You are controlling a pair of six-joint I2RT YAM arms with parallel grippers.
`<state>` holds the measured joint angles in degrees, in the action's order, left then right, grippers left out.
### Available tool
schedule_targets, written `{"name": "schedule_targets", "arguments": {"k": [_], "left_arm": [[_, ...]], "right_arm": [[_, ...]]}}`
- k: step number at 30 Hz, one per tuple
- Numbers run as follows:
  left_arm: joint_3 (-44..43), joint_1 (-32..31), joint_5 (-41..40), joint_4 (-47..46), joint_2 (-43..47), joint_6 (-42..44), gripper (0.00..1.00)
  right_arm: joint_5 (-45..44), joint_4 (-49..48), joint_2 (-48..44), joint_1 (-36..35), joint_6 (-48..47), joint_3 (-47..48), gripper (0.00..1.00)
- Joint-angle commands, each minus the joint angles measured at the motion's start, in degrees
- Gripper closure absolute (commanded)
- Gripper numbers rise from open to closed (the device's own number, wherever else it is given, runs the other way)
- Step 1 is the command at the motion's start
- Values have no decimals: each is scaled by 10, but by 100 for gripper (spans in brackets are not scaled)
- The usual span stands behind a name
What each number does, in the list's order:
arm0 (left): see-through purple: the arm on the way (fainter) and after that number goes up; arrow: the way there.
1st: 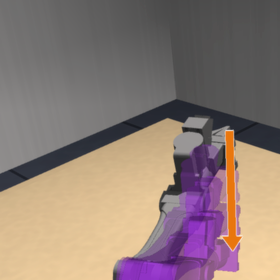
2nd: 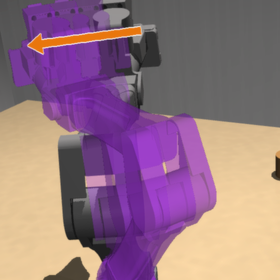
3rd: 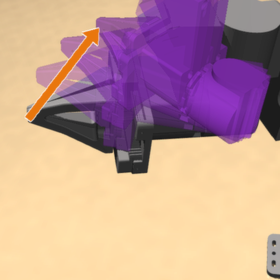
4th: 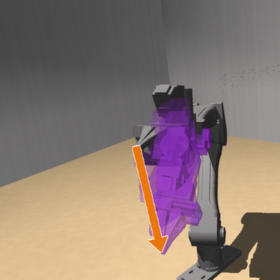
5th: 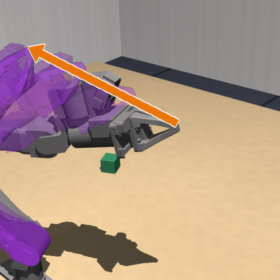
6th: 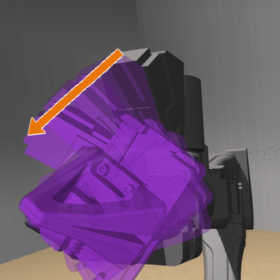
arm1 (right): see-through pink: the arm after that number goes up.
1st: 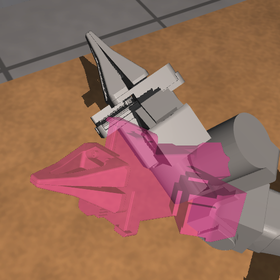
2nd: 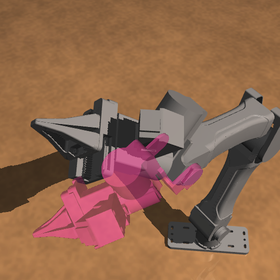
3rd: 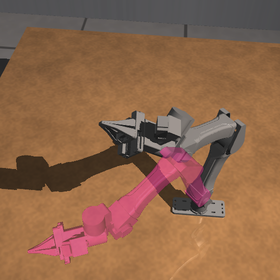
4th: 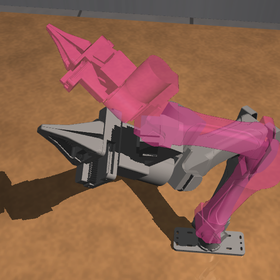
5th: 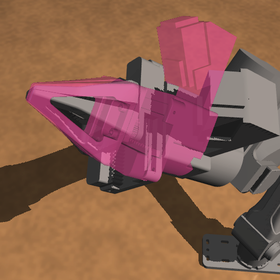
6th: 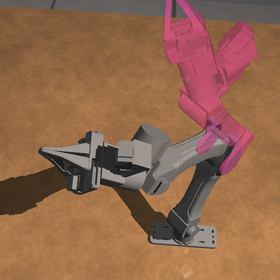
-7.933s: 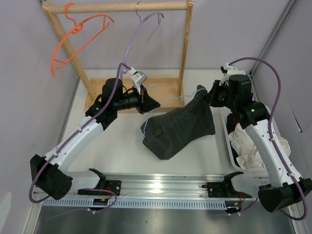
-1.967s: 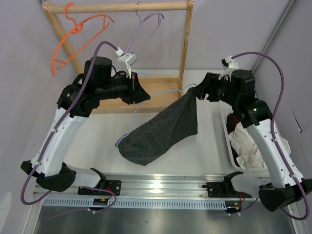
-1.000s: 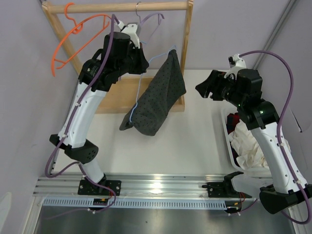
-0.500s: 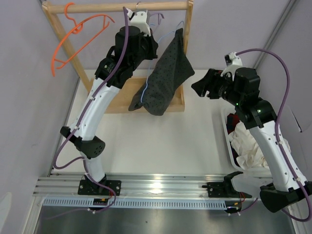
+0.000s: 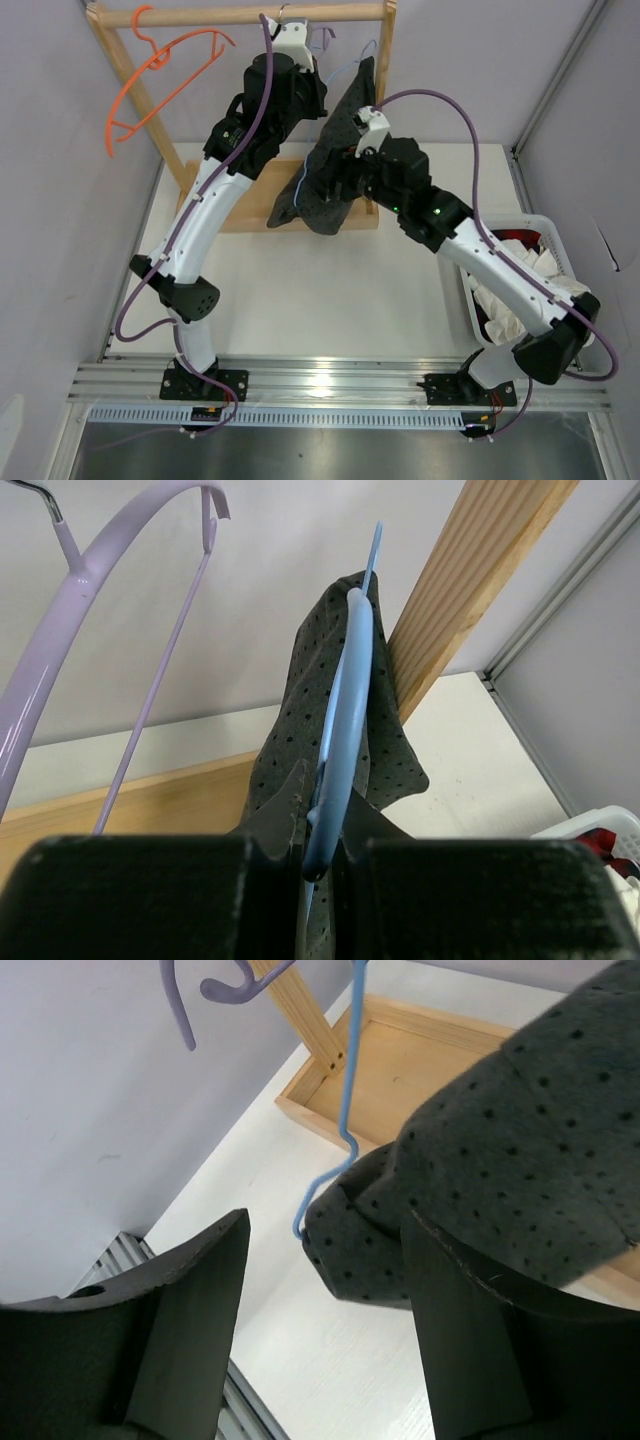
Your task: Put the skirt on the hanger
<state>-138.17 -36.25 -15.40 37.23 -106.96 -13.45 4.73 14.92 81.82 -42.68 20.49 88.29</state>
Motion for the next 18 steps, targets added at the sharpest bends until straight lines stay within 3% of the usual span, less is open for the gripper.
{"name": "schedule_targets", "arguments": {"k": [1, 8, 18], "left_arm": [[-11, 0, -16, -63, 37, -2, 100], [8, 0, -17, -54, 55, -10, 100], [32, 0, -28, -47, 81, -21, 100]], "right_arm": [[-73, -88, 32, -24, -12, 50, 33], [-131, -145, 80, -40, 1, 60, 35], [-173, -196, 131, -43, 4, 101, 49]]}}
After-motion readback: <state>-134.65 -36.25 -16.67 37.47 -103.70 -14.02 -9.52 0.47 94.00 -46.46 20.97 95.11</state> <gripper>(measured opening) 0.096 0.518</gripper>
